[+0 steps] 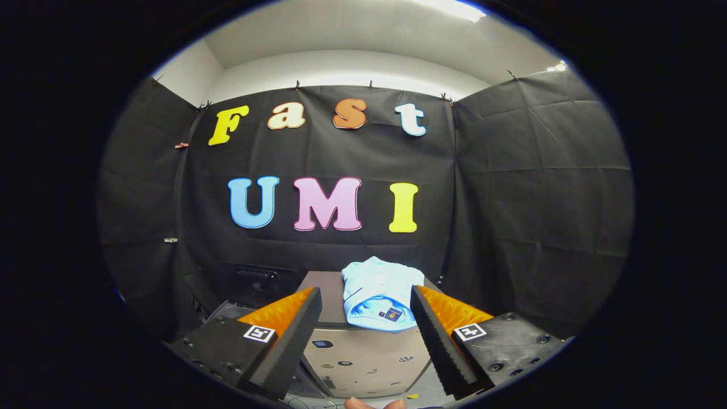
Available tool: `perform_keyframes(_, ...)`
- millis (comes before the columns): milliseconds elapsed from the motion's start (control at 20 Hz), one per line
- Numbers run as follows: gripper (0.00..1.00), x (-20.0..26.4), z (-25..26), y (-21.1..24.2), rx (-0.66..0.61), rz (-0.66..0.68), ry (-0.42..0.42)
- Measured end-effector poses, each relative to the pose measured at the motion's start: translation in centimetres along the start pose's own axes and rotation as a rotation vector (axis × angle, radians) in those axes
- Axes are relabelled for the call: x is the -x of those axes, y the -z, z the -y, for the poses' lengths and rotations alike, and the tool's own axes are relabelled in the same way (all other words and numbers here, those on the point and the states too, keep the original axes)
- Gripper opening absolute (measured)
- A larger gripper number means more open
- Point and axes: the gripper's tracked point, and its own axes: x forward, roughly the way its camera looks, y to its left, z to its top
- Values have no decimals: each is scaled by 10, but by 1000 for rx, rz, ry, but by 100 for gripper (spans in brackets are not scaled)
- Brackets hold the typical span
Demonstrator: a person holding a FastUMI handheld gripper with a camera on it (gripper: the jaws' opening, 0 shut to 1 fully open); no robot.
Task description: Put the clothes into the washing machine and then close the washing machine lid.
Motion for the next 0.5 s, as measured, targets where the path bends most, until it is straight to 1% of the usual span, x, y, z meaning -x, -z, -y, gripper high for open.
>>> perform_keyframes(500, 98, 0, -1, 3, 1, -4, -4)
